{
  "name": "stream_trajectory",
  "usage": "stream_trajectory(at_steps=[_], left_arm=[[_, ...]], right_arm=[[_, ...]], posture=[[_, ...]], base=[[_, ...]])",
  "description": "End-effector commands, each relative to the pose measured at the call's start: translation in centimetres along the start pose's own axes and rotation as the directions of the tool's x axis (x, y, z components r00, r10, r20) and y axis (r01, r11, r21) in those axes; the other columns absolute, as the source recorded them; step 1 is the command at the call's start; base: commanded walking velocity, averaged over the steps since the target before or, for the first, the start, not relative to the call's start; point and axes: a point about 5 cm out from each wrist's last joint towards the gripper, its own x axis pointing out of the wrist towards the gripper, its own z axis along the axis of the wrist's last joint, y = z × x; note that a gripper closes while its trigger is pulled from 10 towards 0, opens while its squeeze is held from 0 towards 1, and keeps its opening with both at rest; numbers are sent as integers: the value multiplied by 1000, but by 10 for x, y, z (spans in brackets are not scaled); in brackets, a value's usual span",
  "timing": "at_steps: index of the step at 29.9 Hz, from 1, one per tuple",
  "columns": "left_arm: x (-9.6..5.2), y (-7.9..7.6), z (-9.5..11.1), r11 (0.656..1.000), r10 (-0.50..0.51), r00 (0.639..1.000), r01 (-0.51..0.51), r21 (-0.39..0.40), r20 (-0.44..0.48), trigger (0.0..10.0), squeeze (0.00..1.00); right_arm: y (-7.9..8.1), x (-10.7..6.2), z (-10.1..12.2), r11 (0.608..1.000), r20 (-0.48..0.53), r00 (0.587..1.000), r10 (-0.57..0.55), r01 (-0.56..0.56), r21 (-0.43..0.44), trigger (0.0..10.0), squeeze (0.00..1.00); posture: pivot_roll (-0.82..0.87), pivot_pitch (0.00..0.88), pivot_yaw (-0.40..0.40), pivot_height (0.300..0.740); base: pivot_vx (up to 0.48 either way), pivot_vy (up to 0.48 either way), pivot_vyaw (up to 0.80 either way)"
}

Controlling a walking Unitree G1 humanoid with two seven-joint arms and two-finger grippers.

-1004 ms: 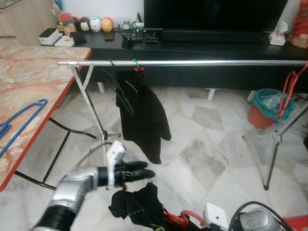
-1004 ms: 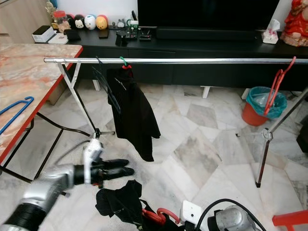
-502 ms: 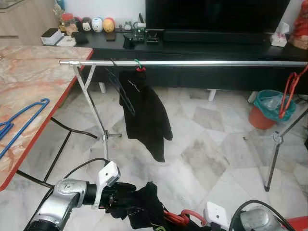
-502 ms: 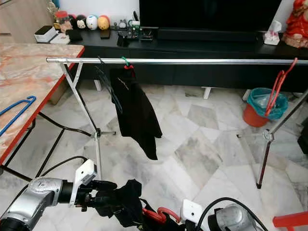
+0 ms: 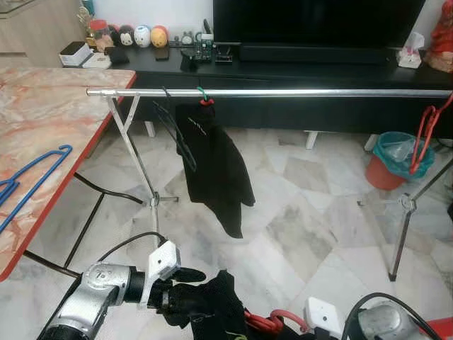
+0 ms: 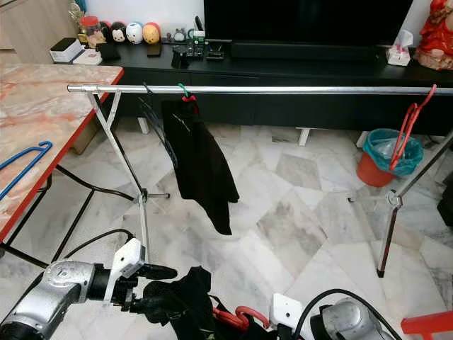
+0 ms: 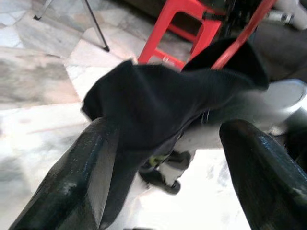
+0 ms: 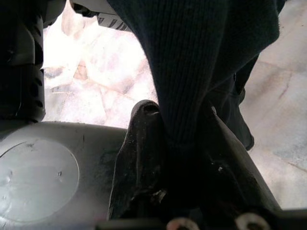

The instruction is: Hang hanger

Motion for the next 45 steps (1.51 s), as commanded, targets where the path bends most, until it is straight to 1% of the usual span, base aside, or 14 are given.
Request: stream_trajectory(at_steps=[1, 9, 10, 33, 35, 36, 37, 38, 39, 41, 42, 43, 44, 45], left_arm=[[0, -1, -6, 1000, -19, 998, 20, 24, -56, 10000, 1000], [10, 11, -10, 990, 108, 992, -101, 97, -69, 10000, 1000], [12, 13, -10, 988, 127, 990, -120, 99, -67, 10000, 31], [28, 10, -22, 998, 34, 996, -30, 52, -83, 10000, 0], [33, 10, -20, 998, 25, 997, -21, 55, -67, 8000, 0], [33, 10, -19, 998, 24, 998, -20, 56, -65, 8000, 0], [34, 10, -19, 998, 22, 998, -19, 57, -63, 6824, 0], [34, 10, -18, 998, 20, 998, -16, 61, -61, 6549, 0], [35, 10, -18, 998, 20, 998, -16, 62, -59, 4706, 0], [35, 11, -18, 998, 20, 998, -16, 62, -57, 4510, 0], [35, 10, -18, 998, 16, 998, -12, 63, -58, 3373, 0], [35, 11, -18, 998, 13, 998, -9, 64, -59, 3373, 0], [36, 10, -18, 998, 6, 998, -3, 58, -56, 0, 0], [36, 9, -17, 999, -4, 999, 7, 54, -51, 0, 0]], right_arm=[[-3, -6, 11, 998, 17, 1000, 1, 1, -63, 10000, 0], [-5, -8, 14, 997, 17, 1000, -1, 2, -76, 10000, 0], [-4, -8, 14, 997, 18, 1000, 1, 1, -78, 10000, 0], [-2, -3, 26, 995, 38, 999, 20, -16, -100, 10000, 0], [0, 1, 28, 994, 44, 998, 35, -30, -105, 10000, 0], [0, 1, 28, 994, 44, 998, 36, -31, -105, 10000, 0], [1, 1, 28, 994, 44, 998, 38, -34, -106, 10000, 0], [1, 2, 29, 994, 44, 998, 40, -35, -107, 10000, 0], [1, 2, 29, 994, 44, 998, 42, -37, -107, 10000, 0], [1, 2, 30, 993, 45, 998, 45, -40, -108, 10000, 0], [1, 2, 30, 993, 45, 998, 46, -41, -109, 10000, 0], [1, 2, 30, 993, 45, 998, 46, -41, -109, 10000, 0], [1, 2, 31, 993, 44, 998, 45, -40, -109, 10000, 0], [0, 1, 31, 993, 43, 998, 44, -39, -108, 10000, 0]], posture=[[-12, 46, 21, 740], [-15, 34, 22, 740], [-15, 34, 22, 740], [-30, 53, 19, 740], [-27, 59, 18, 740], [-27, 59, 18, 740], [-27, 59, 18, 740], [-27, 59, 18, 740], [-27, 59, 18, 740], [-27, 64, 16, 740], [-26, 66, 16, 740], [-26, 66, 16, 740], [-27, 66, 16, 740], [-25, 68, 16, 740]], base=[[0, 0, 0], [0, 0, 0], [0, 0, 0], [0, 0, 0], [0, 0, 0], [0, 0, 0], [0, 0, 0], [0, 0, 0], [0, 0, 0], [0, 0, 0], [0, 0, 0], [0, 0, 0], [0, 0, 0], [0, 0, 0]])
